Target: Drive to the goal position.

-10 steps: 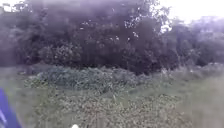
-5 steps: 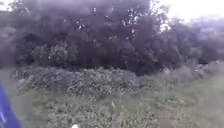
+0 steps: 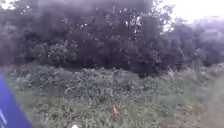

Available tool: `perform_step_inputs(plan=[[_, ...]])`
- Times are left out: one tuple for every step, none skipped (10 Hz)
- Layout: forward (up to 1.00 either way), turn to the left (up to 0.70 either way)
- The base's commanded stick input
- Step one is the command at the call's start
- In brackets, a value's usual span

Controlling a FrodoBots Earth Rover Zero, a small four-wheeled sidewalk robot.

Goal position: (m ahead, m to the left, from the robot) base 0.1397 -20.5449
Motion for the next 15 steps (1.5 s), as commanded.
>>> perform_step_inputs(plan=[[-0.7, 0.0], [-0.7, 0.0], [-0.7, 0.0], [-0.7, 0.0], [-0.7, 0.0], [-0.7, 0.0], [-0.7, 0.0], [-0.7, 0.0], [-0.7, 0.0], [-0.7, 0.0], [-0.7, 0.0], [-0.7, 0.0], [-0.7, 0.0], [-0.7, 0.0], [-0.7, 0.0]])
